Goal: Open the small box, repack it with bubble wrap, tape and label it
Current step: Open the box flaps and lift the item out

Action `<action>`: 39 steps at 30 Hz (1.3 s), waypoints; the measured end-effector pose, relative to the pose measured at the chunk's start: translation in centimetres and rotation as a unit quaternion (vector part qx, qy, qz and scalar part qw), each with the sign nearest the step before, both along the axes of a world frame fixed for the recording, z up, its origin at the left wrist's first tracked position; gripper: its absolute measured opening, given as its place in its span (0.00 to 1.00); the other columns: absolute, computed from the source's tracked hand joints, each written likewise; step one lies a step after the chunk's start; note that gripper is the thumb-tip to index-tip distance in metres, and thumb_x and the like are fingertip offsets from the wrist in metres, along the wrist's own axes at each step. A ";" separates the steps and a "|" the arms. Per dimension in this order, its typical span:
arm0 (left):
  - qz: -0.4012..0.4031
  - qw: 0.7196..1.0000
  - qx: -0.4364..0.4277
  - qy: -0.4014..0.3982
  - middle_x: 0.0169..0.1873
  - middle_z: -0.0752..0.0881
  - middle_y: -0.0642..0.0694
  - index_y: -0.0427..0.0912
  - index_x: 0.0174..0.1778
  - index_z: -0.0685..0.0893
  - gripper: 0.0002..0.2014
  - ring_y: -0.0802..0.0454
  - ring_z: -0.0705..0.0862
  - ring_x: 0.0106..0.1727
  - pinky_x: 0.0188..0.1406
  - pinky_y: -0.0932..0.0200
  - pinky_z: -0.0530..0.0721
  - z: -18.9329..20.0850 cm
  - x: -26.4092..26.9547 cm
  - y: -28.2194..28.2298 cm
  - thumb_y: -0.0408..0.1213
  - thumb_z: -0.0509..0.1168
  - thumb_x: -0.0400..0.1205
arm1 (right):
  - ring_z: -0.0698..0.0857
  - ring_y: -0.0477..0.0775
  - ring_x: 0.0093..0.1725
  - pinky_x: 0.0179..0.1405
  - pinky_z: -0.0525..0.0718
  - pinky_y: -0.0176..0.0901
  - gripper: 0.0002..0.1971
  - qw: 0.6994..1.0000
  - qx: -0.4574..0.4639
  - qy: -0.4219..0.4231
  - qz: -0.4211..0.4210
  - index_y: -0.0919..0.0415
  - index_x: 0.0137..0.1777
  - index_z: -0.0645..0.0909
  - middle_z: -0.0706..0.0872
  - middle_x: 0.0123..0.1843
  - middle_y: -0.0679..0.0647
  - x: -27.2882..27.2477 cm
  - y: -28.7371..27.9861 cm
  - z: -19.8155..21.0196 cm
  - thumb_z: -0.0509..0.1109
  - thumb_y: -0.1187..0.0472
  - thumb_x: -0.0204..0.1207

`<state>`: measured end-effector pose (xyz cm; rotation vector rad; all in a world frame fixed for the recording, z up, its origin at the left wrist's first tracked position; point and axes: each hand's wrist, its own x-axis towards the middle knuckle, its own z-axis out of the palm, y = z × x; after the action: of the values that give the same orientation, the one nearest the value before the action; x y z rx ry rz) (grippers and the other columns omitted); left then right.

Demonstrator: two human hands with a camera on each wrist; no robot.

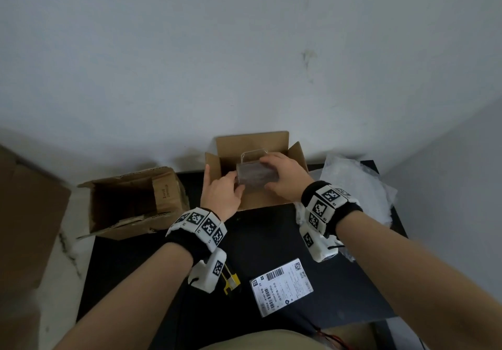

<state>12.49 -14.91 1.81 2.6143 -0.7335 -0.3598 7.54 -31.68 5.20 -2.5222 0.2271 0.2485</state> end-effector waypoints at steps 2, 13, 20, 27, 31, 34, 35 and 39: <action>0.030 0.999 -0.017 0.010 0.48 0.90 0.49 0.48 0.63 0.78 0.13 0.51 0.85 0.58 0.76 0.54 0.28 -0.1 0.2 -0.2 0.45 0.55 0.86 | 0.75 0.54 0.71 0.71 0.68 0.40 0.22 1.000 0.011 -0.014 -0.013 0.61 0.72 0.74 0.76 0.72 0.56 0.3 -0.1 0.3 0.67 0.64 0.78; 0.056 0.998 -0.001 0.007 0.49 0.89 0.48 0.45 0.60 0.81 0.13 0.51 0.85 0.57 0.80 0.54 0.37 1.2 -0.1 -1.0 0.43 0.56 0.85 | 0.84 0.56 0.61 0.62 0.78 0.42 0.21 0.973 0.089 0.018 -0.212 0.67 0.64 0.81 0.88 0.56 0.60 1.2 -0.7 1.0 0.76 0.62 0.72; 0.111 0.985 -0.116 0.069 0.54 0.86 0.44 0.42 0.67 0.75 0.15 0.47 0.84 0.55 0.55 0.51 0.83 2.0 -0.6 -1.3 0.37 0.59 0.84 | 0.87 0.52 0.53 0.61 0.84 0.50 0.17 0.952 0.152 0.007 -0.265 0.67 0.60 0.81 0.91 0.48 0.56 1.2 -1.0 0.4 0.75 0.67 0.71; 0.087 0.980 -0.107 0.142 0.65 0.76 0.46 0.46 0.72 0.73 0.27 0.49 0.79 0.65 0.68 0.51 0.78 -0.1 -1.4 -0.8 0.37 0.71 0.76 | 0.86 0.54 0.55 0.61 0.82 0.45 0.15 0.954 0.128 0.020 -0.269 0.63 0.58 0.84 0.88 0.53 0.57 -0.2 -0.7 -1.5 0.76 0.65 0.71; 0.088 0.979 -0.088 0.162 0.69 0.76 0.45 0.47 0.78 0.67 0.35 0.50 0.75 0.70 0.71 0.48 0.75 -0.7 -2.0 -0.8 0.36 0.72 0.75 | 0.84 0.57 0.61 0.66 0.79 0.46 0.14 0.960 0.099 0.034 -0.261 0.62 0.62 0.84 0.88 0.58 0.60 -0.3 -0.5 -2.3 0.71 0.65 0.76; 0.106 0.978 -0.070 0.166 0.73 0.72 0.45 0.44 0.78 0.66 0.34 0.48 0.72 0.74 0.74 0.49 0.72 -0.5 -2.2 -1.4 0.35 0.70 0.77 | 0.82 0.60 0.64 0.66 0.78 0.47 0.14 0.962 0.071 0.050 -0.261 0.61 0.63 0.83 0.85 0.62 0.60 -0.3 -0.4 -2.5 0.66 0.65 0.78; 0.105 0.979 -0.060 0.163 0.74 0.71 0.44 0.42 0.78 0.65 0.33 0.48 0.71 0.75 0.74 0.51 0.72 -0.4 -2.2 -1.6 0.36 0.70 0.78 | 0.82 0.61 0.63 0.65 0.79 0.48 0.14 0.962 0.065 0.056 -0.260 0.61 0.63 0.83 0.85 0.62 0.61 -0.3 -0.4 -2.5 0.64 0.65 0.79; 0.092 0.981 -0.022 0.170 0.75 0.68 0.43 0.42 0.78 0.66 0.30 0.47 0.71 0.73 0.70 0.55 0.71 -0.3 -2.2 -2.2 0.40 0.67 0.80 | 0.83 0.62 0.59 0.59 0.83 0.50 0.14 0.969 0.037 0.088 -0.227 0.61 0.62 0.81 0.85 0.60 0.61 -0.2 0.1 -2.9 0.61 0.67 0.79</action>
<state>10.25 -17.10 1.55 2.4625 -0.3776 -0.7033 7.32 -31.61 2.29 -2.2976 0.8354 0.2877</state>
